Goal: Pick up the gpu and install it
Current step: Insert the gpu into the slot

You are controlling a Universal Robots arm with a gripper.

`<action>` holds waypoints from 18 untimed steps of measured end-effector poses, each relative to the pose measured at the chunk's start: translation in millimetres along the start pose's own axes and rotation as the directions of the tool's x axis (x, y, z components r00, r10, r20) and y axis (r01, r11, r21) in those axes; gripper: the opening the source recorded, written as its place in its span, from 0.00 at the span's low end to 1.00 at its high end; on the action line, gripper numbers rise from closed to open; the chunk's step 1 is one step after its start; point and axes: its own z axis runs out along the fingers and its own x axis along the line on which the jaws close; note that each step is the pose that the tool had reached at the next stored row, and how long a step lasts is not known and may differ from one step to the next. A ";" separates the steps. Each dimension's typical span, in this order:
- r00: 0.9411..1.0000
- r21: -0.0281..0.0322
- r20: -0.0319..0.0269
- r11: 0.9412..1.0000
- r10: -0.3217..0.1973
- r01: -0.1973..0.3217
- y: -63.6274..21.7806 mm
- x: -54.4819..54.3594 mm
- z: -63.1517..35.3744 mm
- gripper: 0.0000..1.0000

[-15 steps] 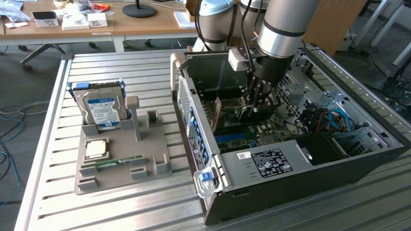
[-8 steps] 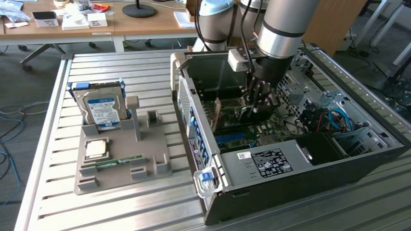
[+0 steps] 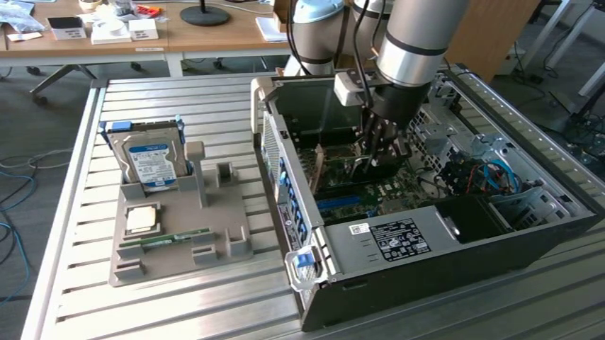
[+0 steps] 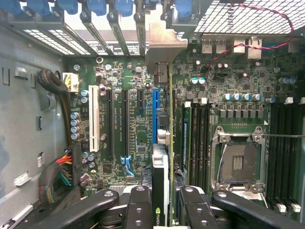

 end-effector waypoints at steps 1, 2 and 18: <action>1.000 0.000 0.000 1.000 0.000 0.000 0.0 0.0 0.1 0.27; 1.000 0.000 0.000 1.000 0.000 0.000 0.0 0.0 0.0 0.27; 1.000 0.000 0.000 1.000 0.000 0.000 0.9 1.2 0.9 0.27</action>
